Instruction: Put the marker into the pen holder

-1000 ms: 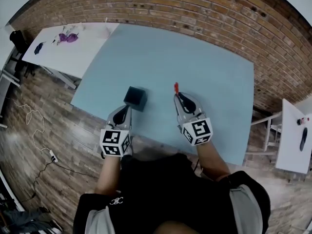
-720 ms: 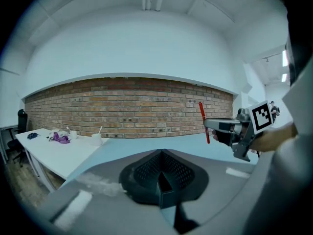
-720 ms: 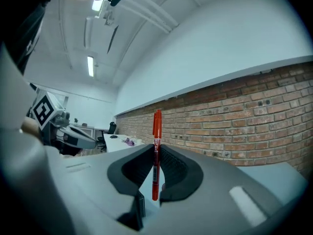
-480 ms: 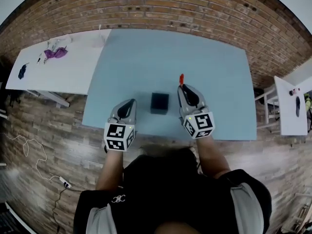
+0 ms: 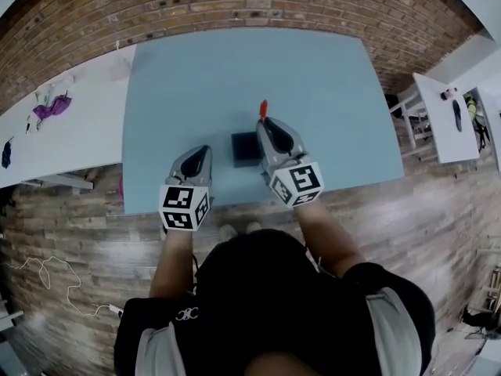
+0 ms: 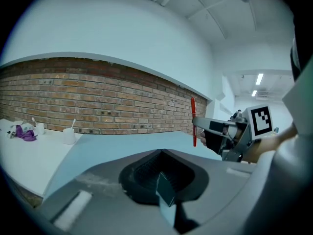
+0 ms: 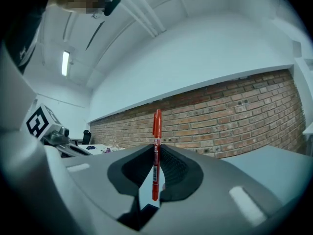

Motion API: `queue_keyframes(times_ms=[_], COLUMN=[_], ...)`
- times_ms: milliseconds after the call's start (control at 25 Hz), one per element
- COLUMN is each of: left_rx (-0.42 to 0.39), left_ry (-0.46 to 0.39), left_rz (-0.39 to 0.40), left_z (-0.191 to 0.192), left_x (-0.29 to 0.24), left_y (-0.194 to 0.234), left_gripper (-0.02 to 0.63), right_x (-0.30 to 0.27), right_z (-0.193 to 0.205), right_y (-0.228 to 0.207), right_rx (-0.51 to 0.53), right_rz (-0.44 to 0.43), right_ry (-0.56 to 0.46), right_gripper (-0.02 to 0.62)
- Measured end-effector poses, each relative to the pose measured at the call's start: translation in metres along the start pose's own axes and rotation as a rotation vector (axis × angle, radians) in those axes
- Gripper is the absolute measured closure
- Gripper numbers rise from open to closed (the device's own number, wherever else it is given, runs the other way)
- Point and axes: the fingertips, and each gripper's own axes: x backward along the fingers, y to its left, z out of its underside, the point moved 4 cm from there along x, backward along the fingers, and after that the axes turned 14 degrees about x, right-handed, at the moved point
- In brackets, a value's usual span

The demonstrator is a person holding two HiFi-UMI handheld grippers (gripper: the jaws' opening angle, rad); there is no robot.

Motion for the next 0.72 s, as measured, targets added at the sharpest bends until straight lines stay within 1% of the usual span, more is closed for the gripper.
queue_keyframes(times_ms=[120, 200, 360, 520, 720], left_rx=[0.023, 0.034, 0.026, 0.034, 0.041], left_ry=[-0.001, 0.002, 0.015, 0.028, 0.036], left_rz=[-0.002, -0.007, -0.048, -0.069, -0.087], left_z=[0.001, 0.004, 0.013, 0.021, 0.027], left_x=[-0.001, 0.0, 0.002, 0.007, 0.014], left_y=[-0.002, -0.001, 0.004, 0.006, 0.008], left_gripper=[0.6, 0.6, 0.6, 0.6, 0.6], right_x=[-0.007, -0.012, -0.02, -0.026, -0.025], right_z=[0.01, 0.019, 0.038, 0.06, 0.083], right_y=[0.0, 0.003, 0.012, 0.027, 0.044], right_rx=[-0.031, -0.033, -0.025, -0.006, 0.015], right_rz=[-0.009, -0.017, -0.016, -0.033, -0.081], right_ry=[0.022, 0.051, 0.111, 0.195, 0.304], right_gripper=[0.546, 0.546, 0.546, 0.545, 0.545])
